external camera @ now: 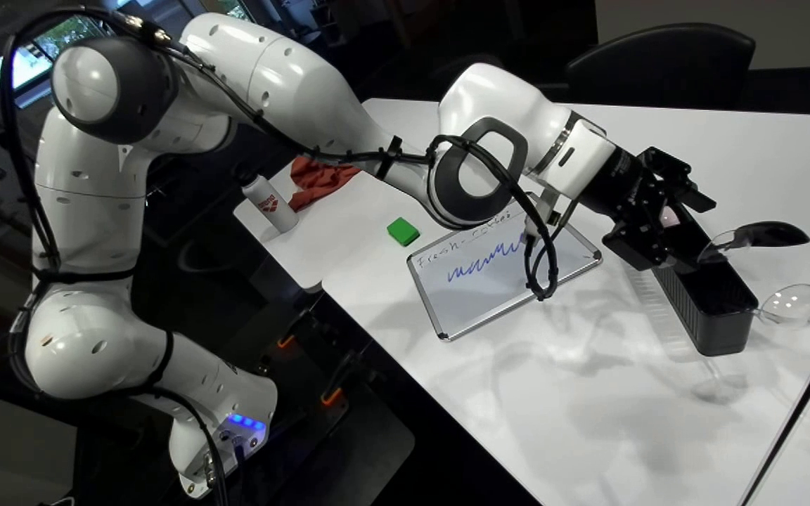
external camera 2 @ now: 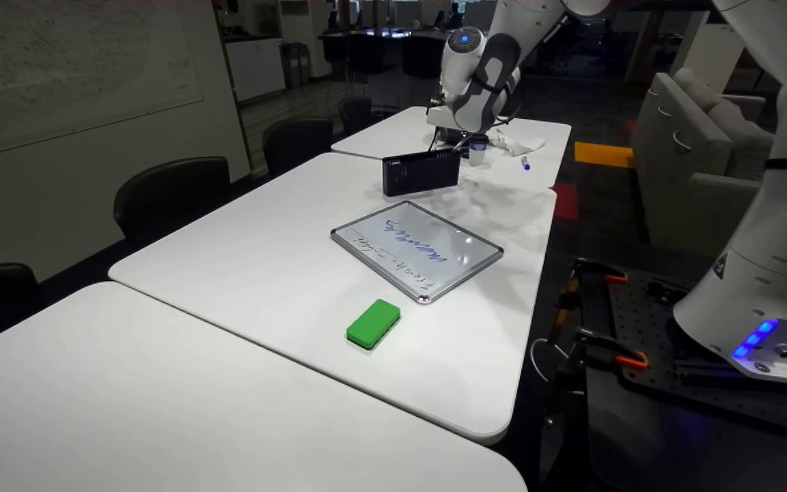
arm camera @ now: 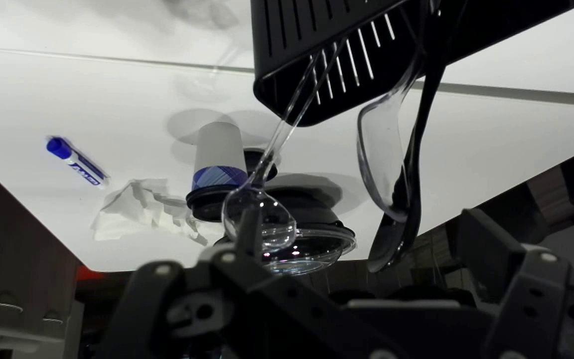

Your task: Remove the spoon from the rack and put it on the table

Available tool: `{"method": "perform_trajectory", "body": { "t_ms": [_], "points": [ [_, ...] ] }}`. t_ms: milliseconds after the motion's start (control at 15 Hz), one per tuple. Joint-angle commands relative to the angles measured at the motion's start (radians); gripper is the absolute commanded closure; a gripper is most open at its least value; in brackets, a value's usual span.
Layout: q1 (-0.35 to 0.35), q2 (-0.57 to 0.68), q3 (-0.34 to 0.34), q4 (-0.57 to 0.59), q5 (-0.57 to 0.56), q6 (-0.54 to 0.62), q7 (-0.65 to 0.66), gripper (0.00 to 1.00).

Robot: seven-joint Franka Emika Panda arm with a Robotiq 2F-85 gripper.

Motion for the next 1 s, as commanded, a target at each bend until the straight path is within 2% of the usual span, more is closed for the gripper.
{"method": "perform_trajectory", "body": {
  "t_ms": [0,267,400,467,533,933],
  "points": [
    [0.021,0.066,-0.034,-0.003,0.083,0.082,-0.115,0.0],
    [0.02,0.119,-0.027,0.005,0.193,0.114,-0.24,0.0],
    [0.023,0.136,-0.027,0.004,0.249,0.127,-0.29,0.08],
    [0.021,0.141,-0.022,0.005,0.276,0.135,-0.315,0.26],
    [0.025,0.147,-0.022,0.004,0.303,0.138,-0.336,0.32],
    [0.042,0.161,-0.016,0.001,0.427,0.176,-0.441,0.78]
  ]
}}
